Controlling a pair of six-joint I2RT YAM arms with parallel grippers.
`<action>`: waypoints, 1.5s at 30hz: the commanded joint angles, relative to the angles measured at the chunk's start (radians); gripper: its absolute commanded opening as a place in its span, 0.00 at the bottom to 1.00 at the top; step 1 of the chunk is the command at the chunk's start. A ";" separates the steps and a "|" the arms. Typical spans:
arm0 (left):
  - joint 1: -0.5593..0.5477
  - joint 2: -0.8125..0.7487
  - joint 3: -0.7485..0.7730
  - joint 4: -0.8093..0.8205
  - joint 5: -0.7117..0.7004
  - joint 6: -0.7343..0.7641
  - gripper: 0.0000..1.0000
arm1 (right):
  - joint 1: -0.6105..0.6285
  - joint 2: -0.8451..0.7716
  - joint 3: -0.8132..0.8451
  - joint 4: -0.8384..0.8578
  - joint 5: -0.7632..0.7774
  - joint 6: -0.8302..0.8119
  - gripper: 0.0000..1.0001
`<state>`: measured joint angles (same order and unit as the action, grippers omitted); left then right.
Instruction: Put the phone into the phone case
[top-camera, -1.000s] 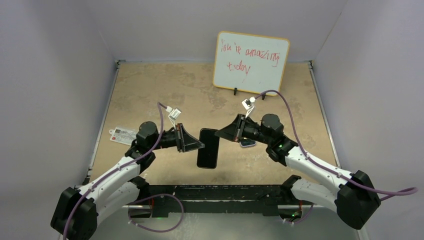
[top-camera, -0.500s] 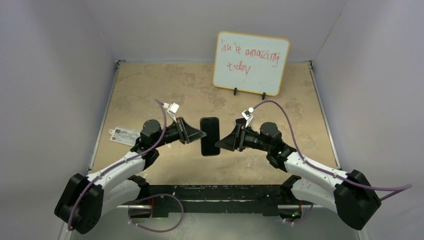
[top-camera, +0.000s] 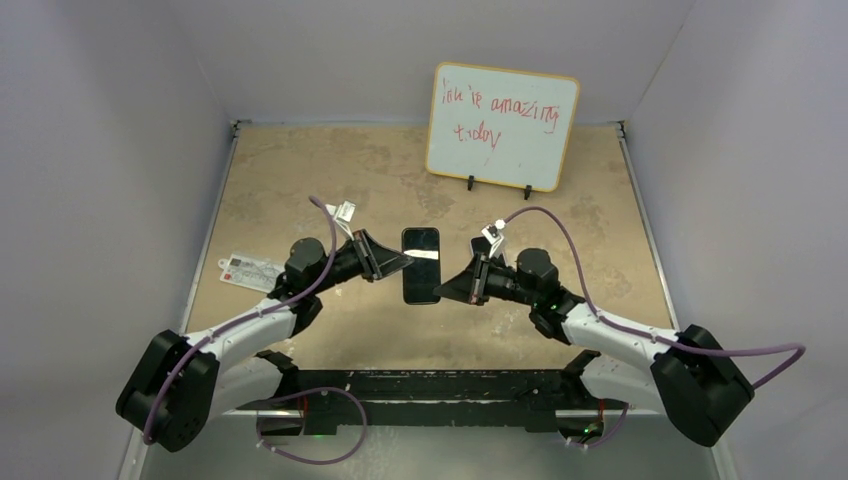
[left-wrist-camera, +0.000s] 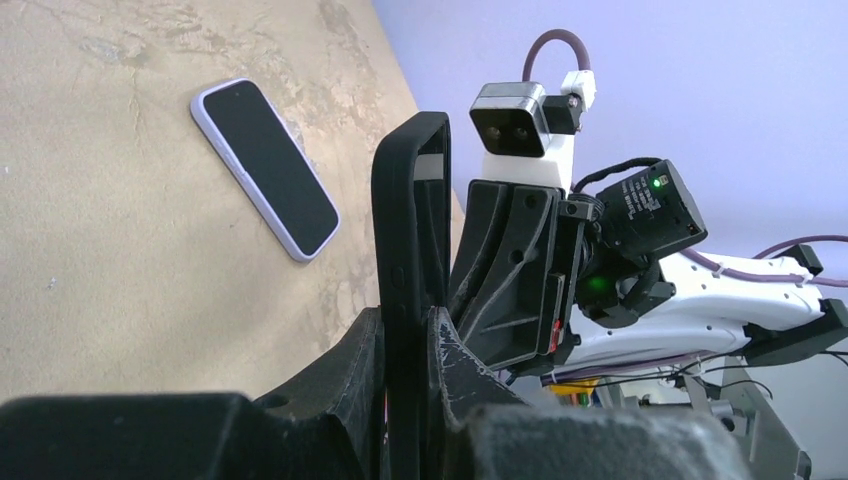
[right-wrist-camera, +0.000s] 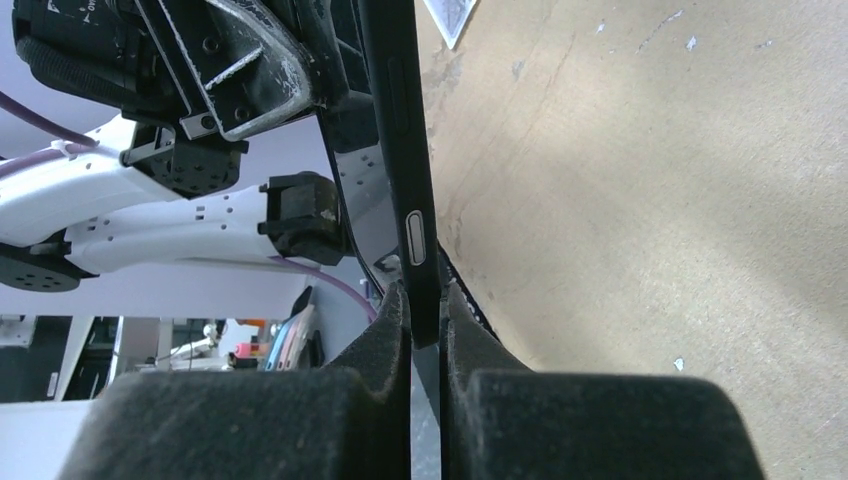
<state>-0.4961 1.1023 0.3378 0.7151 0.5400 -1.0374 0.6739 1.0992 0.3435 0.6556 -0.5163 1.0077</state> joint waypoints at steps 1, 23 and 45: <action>-0.002 -0.012 0.005 0.031 -0.065 0.046 0.00 | 0.007 0.004 -0.007 0.055 0.035 0.043 0.00; 0.074 0.290 0.115 -0.025 -0.011 0.142 0.00 | 0.006 -0.244 0.145 -0.573 0.293 -0.307 0.99; 0.166 0.504 0.168 -0.176 0.045 0.281 0.41 | 0.006 -0.337 0.266 -0.849 0.469 -0.327 0.99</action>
<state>-0.3511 1.6611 0.4614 0.6468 0.5774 -0.8650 0.6758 0.7635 0.5346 -0.1207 -0.1226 0.6792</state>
